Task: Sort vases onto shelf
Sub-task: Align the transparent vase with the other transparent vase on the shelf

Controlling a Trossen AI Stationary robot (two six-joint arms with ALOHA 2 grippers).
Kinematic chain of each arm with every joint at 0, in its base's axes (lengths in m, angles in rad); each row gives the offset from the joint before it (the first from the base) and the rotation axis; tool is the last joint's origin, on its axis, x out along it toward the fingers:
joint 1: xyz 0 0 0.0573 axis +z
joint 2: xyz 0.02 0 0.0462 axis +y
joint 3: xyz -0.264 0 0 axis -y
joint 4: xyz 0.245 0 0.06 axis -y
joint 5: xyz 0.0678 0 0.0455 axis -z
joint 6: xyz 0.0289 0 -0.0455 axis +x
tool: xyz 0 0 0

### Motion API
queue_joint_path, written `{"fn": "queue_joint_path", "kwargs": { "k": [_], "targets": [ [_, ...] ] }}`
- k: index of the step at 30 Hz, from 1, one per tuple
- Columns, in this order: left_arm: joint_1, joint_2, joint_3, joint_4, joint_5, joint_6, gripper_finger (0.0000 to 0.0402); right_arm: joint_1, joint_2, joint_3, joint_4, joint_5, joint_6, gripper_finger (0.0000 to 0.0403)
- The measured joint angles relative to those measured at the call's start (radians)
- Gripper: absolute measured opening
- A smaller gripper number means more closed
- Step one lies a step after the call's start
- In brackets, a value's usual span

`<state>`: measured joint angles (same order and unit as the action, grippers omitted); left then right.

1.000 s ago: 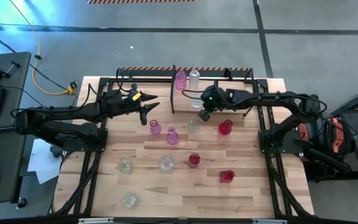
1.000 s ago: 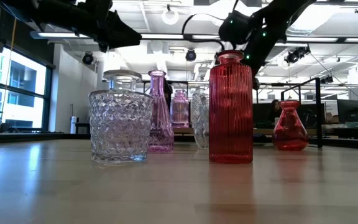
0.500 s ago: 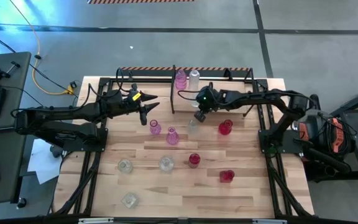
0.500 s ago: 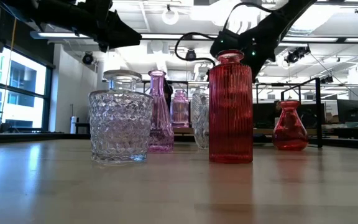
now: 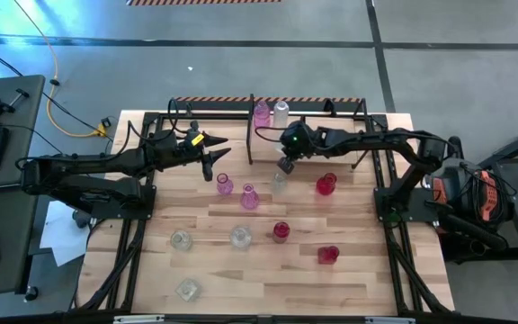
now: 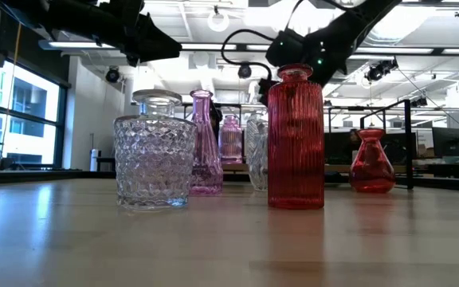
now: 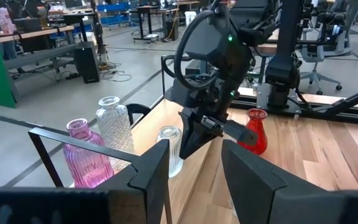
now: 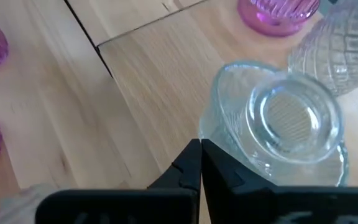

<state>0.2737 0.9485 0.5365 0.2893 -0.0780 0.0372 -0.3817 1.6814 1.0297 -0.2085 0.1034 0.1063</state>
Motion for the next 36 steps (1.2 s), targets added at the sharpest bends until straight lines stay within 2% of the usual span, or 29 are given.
{"fn": "queue_joint_path", "kwargs": {
  "k": [8,13,19,36],
  "targets": [
    [0.0,0.0,0.0,-0.001,0.0,-0.002,0.014,0.019,-0.001,0.006,-0.094,0.006,0.049,0.0],
    [0.0,0.0,0.0,-0.004,0.0,-0.003,0.014,0.016,-0.001,0.006,-0.166,0.113,0.072,0.0],
    [0.0,0.0,0.0,-0.004,0.0,-0.008,0.014,-0.017,-0.001,0.006,-0.167,0.177,0.069,0.0],
    [0.0,0.0,0.0,-0.003,0.0,-0.007,0.014,-0.029,-0.001,0.006,-0.084,0.148,0.042,0.0]
  ]
}}
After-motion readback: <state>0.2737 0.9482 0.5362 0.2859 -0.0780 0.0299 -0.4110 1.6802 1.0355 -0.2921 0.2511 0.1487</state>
